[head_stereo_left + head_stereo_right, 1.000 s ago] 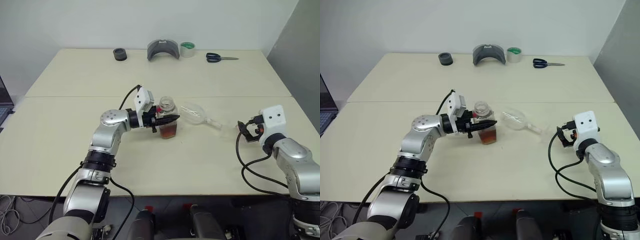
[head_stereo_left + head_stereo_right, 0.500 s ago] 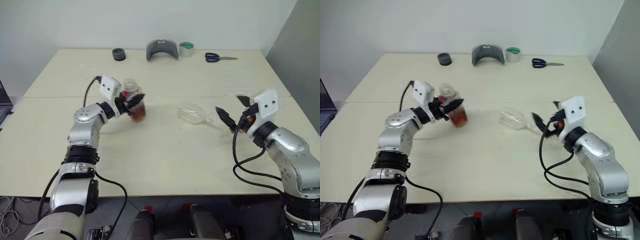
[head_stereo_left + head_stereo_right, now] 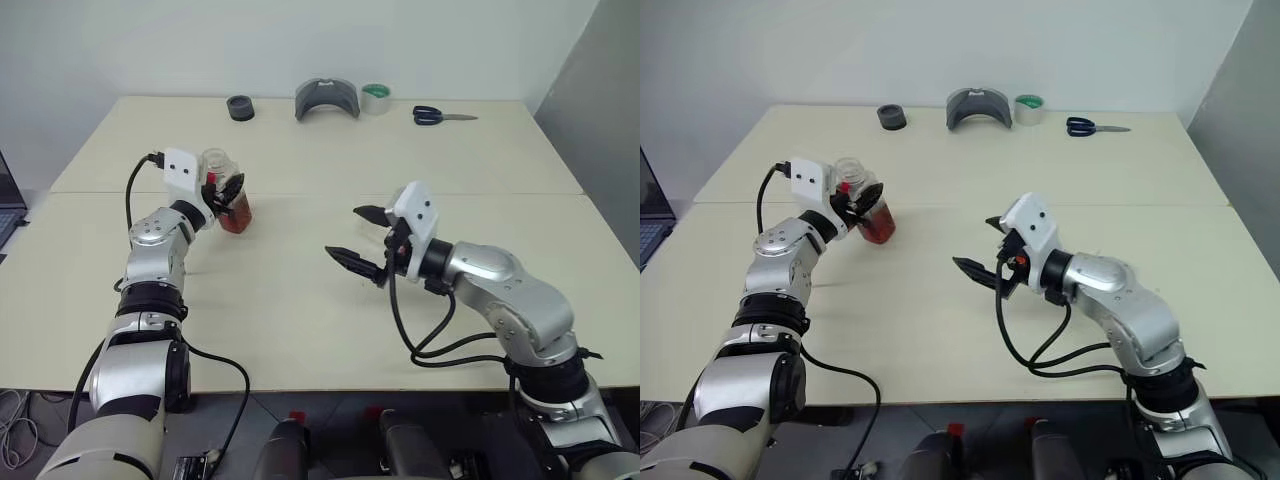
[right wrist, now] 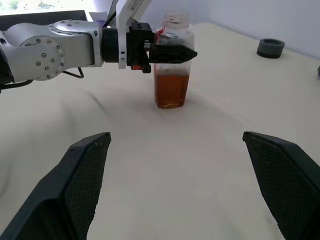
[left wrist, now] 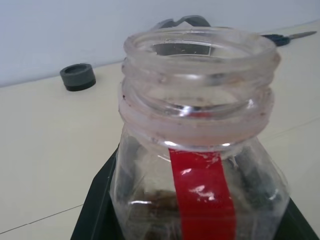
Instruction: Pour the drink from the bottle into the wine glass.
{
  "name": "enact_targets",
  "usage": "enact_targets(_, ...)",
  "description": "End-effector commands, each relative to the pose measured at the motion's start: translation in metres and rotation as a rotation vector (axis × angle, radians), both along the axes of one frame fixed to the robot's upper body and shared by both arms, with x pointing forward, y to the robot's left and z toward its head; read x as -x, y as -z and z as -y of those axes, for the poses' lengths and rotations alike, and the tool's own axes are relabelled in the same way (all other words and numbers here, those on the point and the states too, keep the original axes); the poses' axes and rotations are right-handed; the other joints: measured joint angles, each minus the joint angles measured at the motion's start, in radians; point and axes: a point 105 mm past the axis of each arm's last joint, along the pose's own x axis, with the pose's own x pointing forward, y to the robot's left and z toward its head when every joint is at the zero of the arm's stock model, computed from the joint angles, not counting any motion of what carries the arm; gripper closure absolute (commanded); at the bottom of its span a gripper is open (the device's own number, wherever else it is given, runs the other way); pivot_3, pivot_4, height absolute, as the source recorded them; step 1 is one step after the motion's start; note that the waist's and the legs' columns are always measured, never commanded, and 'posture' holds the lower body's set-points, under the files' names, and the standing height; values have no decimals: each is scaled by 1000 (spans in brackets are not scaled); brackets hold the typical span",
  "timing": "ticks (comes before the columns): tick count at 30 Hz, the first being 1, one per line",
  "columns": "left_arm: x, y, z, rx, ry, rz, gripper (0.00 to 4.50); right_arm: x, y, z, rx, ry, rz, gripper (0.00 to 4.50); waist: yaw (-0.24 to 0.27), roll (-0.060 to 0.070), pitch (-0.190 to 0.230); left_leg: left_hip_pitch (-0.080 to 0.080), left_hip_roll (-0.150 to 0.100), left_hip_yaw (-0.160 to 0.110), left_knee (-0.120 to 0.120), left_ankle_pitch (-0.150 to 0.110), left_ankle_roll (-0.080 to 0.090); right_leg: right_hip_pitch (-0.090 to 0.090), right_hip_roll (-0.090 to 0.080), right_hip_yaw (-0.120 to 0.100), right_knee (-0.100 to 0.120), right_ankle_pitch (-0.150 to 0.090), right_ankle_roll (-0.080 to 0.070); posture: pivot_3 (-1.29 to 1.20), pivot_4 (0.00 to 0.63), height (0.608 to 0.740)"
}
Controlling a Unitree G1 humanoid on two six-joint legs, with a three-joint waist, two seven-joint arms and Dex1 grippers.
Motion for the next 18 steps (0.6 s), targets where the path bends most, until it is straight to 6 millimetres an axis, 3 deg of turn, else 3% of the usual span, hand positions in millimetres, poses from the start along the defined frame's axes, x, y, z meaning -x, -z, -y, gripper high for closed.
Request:
enact_targets(1,2,-14,-9,25,-40,52,2805,1,-15,-8,-11,-25,78,0,-1,0,0,0,0,0,0,0,0,0,0,0,0,0,0,0,150,740)
enact_targets(4,2,-11,-12,59,-63,45,2805,-1,-16,-12,-10,-28,86,0,-1,0,0,0,0,0,0,0,0,0,0,0,0,0,0,0,150,740)
enact_targets(13,4,-5,-14,85,-69,34,89,-2,-18,-14,-17,-27,96,0,-1,0,0,0,0,0,0,0,0,0,0,0,0,0,0,0,150,740)
enact_targets(18,7,4,-13,55,-75,27,40,-2,-17,-13,-9,-22,94,0,-1,0,0,0,0,0,0,0,0,0,0,0,0,0,0,0,150,740)
